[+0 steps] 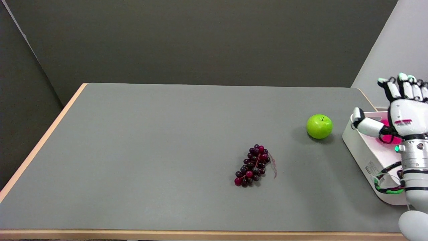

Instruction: Place the red apple into the white box.

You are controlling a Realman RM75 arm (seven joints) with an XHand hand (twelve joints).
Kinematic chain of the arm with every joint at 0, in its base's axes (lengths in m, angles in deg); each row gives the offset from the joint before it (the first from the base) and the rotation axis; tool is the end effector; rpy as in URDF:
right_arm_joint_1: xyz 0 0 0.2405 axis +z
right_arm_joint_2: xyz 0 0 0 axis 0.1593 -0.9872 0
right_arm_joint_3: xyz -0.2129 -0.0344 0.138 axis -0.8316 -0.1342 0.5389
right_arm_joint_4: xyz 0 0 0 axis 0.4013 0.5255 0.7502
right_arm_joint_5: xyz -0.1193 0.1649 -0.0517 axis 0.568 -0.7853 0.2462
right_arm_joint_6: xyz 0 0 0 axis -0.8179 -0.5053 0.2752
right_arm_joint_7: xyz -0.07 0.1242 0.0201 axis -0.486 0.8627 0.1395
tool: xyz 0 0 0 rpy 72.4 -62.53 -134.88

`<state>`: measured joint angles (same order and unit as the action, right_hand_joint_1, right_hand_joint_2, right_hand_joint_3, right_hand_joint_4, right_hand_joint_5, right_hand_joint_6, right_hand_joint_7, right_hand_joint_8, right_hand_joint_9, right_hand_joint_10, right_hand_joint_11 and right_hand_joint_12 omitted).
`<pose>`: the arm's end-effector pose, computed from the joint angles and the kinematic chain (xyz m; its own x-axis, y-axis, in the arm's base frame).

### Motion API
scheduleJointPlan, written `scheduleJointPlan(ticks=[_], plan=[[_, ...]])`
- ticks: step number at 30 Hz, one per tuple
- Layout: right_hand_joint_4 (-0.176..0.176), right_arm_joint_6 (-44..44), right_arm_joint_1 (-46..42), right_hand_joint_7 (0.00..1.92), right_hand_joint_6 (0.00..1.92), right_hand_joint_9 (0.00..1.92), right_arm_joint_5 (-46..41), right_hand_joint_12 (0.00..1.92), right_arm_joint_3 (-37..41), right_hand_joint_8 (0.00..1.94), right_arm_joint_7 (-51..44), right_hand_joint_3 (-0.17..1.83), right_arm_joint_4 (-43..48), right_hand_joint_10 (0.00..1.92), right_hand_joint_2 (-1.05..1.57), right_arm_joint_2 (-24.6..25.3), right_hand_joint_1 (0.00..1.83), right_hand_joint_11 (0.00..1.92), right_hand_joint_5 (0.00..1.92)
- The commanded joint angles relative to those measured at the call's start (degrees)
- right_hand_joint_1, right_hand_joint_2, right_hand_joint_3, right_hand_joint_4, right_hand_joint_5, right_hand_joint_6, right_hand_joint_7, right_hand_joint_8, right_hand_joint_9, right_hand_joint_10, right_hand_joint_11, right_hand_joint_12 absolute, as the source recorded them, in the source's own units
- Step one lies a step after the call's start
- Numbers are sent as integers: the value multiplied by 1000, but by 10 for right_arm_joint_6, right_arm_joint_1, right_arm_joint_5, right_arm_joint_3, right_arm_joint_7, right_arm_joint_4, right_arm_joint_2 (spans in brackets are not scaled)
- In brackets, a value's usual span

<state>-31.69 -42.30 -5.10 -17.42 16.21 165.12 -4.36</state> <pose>-0.2194 -0.1801 0.5047 0.9355 0.3081 -0.1732 -0.0382 0.5755 0.8169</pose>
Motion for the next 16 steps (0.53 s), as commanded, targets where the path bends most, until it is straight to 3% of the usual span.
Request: scheduleJointPlan(ticks=[1,4,6,8,11,16], plan=[[101,-5,113,119,473,71,233,541,-152,90,124,1044,125,76,633,-51,314,-1,105],[101,6,164,122,452,48,265,774,-224,265,141,1004,128,343,640,-65,100,-1,164],[99,10,187,145,467,44,284,830,-263,275,161,1012,143,425,646,-60,97,-1,179],[103,18,210,195,440,52,310,856,-286,263,193,897,139,475,721,-48,91,-1,214],[106,35,230,305,516,151,346,1042,-309,351,227,1011,135,584,668,-16,75,-1,248],[116,47,233,441,646,304,391,1153,-343,487,233,1004,126,733,700,34,80,90,333]])
